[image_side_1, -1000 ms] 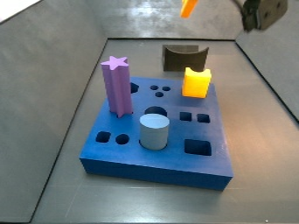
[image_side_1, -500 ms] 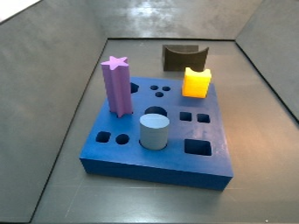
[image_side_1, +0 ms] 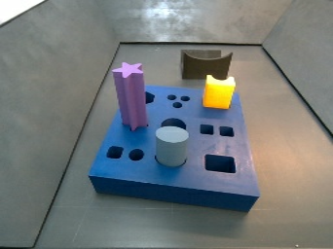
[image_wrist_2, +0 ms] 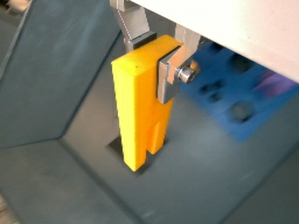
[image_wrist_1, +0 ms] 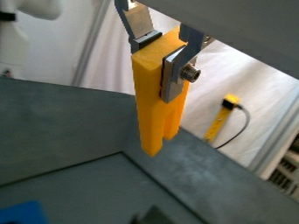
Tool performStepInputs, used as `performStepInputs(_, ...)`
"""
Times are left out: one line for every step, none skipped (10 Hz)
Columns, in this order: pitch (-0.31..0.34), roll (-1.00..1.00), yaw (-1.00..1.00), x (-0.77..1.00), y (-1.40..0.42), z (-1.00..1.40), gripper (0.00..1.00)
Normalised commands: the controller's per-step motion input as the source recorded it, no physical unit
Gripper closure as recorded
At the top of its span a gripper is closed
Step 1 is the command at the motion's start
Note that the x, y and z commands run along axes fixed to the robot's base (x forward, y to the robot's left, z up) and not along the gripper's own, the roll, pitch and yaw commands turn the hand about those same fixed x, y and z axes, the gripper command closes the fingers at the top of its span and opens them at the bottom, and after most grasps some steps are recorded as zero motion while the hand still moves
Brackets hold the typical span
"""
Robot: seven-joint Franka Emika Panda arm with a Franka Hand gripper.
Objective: Pick up the double-square object. Move up. Place the double-square object on the fixture. Regrasp the double-square object. Move to above the board. Insert the double-square object.
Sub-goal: Move to above the board.
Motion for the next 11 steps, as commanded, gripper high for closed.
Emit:
performStepInputs(-0.036, -1.0, 0.04, -0.82, -0.75, 0.3, 1.0)
performStepInputs(-0.042, -1.0, 0.04, -0.65, -0.56, 0.23, 1.0)
performStepInputs(-0.052, -1.0, 0.04, -0.3, -0.17, 0.08, 1.0)
performStepInputs(-0.059, -1.0, 0.03, -0.21, -0.08, 0.05, 1.0)
performStepInputs(-0.069, -1.0, 0.03, -0.13, 0.0, 0.02, 1.0)
performStepInputs(-0.084, -1.0, 0.02, -0.11, 0.01, 0.02, 1.0)
performStepInputs(-0.11, -1.0, 0.02, -0.1, 0.04, 0.01, 1.0)
performStepInputs(-0.126, -1.0, 0.01, -0.1, 0.05, 0.01, 1.0)
performStepInputs(-0.139, -0.84, 0.01, -0.1, 0.05, 0.0, 1.0)
performStepInputs(-0.128, -0.63, 0.0, -0.08, 0.04, 0.0, 1.0)
performStepInputs(-0.106, -0.44, 0.0, -0.07, 0.03, 0.0, 1.0)
